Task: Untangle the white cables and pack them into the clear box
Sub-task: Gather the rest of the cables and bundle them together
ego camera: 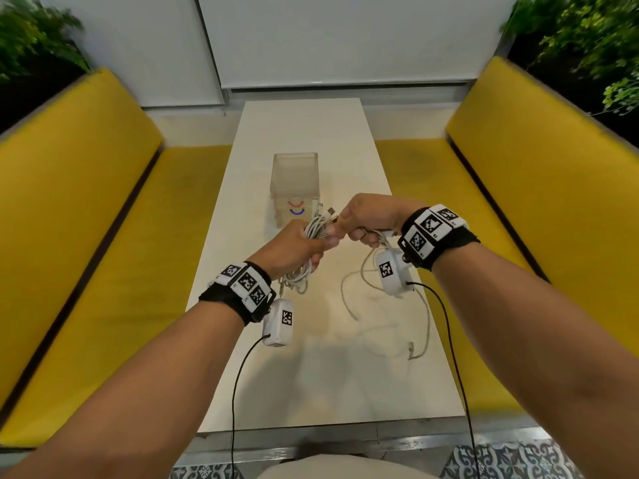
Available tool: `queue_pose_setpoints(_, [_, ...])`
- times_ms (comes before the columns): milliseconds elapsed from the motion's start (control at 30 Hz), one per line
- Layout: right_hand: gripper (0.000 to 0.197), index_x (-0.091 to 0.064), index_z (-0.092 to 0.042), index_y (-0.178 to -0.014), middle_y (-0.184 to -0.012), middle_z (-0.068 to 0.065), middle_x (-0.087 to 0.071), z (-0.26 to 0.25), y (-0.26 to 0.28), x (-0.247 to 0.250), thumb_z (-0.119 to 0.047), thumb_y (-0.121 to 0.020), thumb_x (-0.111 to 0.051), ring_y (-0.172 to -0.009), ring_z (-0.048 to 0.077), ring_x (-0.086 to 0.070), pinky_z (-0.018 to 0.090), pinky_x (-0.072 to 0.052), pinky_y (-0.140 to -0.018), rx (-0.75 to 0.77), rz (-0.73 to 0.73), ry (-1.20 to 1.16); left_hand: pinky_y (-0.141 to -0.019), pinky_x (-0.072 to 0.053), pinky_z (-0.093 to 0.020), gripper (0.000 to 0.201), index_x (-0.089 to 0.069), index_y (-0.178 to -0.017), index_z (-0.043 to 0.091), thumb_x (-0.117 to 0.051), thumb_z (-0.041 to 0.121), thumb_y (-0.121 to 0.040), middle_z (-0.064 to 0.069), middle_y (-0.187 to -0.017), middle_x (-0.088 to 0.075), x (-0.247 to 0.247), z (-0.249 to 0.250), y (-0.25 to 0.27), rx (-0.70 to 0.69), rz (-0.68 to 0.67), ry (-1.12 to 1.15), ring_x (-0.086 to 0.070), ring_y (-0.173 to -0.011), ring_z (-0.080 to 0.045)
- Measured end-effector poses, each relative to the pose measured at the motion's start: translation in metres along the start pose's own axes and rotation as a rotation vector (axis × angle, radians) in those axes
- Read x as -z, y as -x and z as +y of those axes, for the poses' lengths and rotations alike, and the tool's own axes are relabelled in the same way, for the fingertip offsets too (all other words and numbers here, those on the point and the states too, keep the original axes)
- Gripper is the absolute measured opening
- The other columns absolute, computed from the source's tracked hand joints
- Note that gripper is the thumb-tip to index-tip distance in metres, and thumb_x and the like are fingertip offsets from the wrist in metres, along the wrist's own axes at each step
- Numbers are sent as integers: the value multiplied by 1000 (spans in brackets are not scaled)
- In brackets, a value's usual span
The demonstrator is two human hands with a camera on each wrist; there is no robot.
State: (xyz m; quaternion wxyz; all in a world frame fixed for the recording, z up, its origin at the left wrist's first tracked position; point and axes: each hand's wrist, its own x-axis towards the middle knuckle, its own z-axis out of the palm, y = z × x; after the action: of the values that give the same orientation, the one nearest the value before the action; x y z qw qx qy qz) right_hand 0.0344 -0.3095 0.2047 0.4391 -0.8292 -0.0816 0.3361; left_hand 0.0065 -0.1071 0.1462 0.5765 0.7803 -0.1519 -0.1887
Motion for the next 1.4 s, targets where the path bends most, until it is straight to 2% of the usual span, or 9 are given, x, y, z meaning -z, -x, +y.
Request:
queue_pose_setpoints(267, [34, -56, -10, -81, -61, 1, -46, 24, 1, 12, -38, -100, -56, -46, 16, -41, 26, -35, -47, -155, -159, -22, -49, -29, -30, 39, -48, -71, 20, -60, 44, -98, 1, -55, -36, 27, -8, 7, 66, 29, 151, -33, -47, -16])
queue_pose_setpoints(400, [27, -61, -10, -90, -64, 0, -43, 29, 2, 18, -34, -99, -56, -49, 16, -36, 29, -30, -51, -209, -135, -119, -50, -40, -28, 31, -50, -78, 17, -58, 36, -102, 1, -59, -43, 29, -12, 4, 103, 27, 197, -47, -49, -16])
queue_pose_setpoints(500, [24, -60, -12, -90, -63, -3, -41, 28, 0, 7, -33, -100, -52, -47, 12, -30, 26, -26, -48, -137, 31, -140, -52, -50, -31, 23, -58, -92, 10, -56, 30, -104, -1, -60, -52, 22, -15, -2, 103, 128, 222, -62, -55, -21])
queue_pose_setpoints(667, [27, -62, -12, -93, -65, -2, -43, 14, -5, -37, -31, -103, -46, -45, 9, -30, 23, -21, -44, 141, 370, -384, -50, -30, -28, 43, -48, -67, 21, -58, 47, -99, 3, -54, -41, 7, -18, -13, 74, 485, 105, -34, -46, -13])
queue_pose_setpoints(867, [37, -59, -3, -89, -72, -1, -56, 6, -23, -96, -27, -107, -37, -65, 17, -52, 33, -38, -60, 306, 834, -93, -45, -31, -24, 54, -51, -65, 22, -53, 67, -92, 5, -53, -39, -8, -2, -18, 57, 511, 303, -37, -44, -10])
queue_pose_setpoints(967, [35, -59, -9, -96, -81, 0, -65, 3, -26, -115, -28, -107, -31, -71, 14, -63, 33, -51, -62, 315, 824, -93, -63, -57, -28, 66, -69, -100, 3, -68, 67, -82, -7, -77, -68, -10, 4, -21, 29, 444, 381, -68, -69, -15])
queue_pose_setpoints(1067, [35, -64, -6, -113, -96, 5, -69, -2, -26, -120, -16, -103, -32, -86, 19, -68, 27, -56, -74, 355, 820, -112, -77, -58, -32, 72, -67, -117, -4, -80, 54, -75, -13, -95, -72, -11, 3, -23, 11, 409, 436, -72, -88, -20])
queue_pose_setpoints(1233, [30, -58, 2, -120, -117, 6, -40, 6, -30, -121, -2, -98, -37, -100, 17, -47, 12, -45, -75, 330, 682, -86, -79, -58, -35, 41, -69, -112, -1, -72, 34, -92, -17, -98, -74, -9, -4, -27, 34, 427, 372, -73, -88, -22])
queue_pose_setpoints(1400, [41, -55, -19, -130, -114, 0, -43, 27, -26, -131, -4, -91, -55, -106, 20, -53, 25, -54, -89, 432, 759, -129, -63, -59, -34, 30, -70, -96, 2, -63, 31, -100, -10, -81, -71, -8, -2, -27, 36, 563, 349, -69, -71, -21])
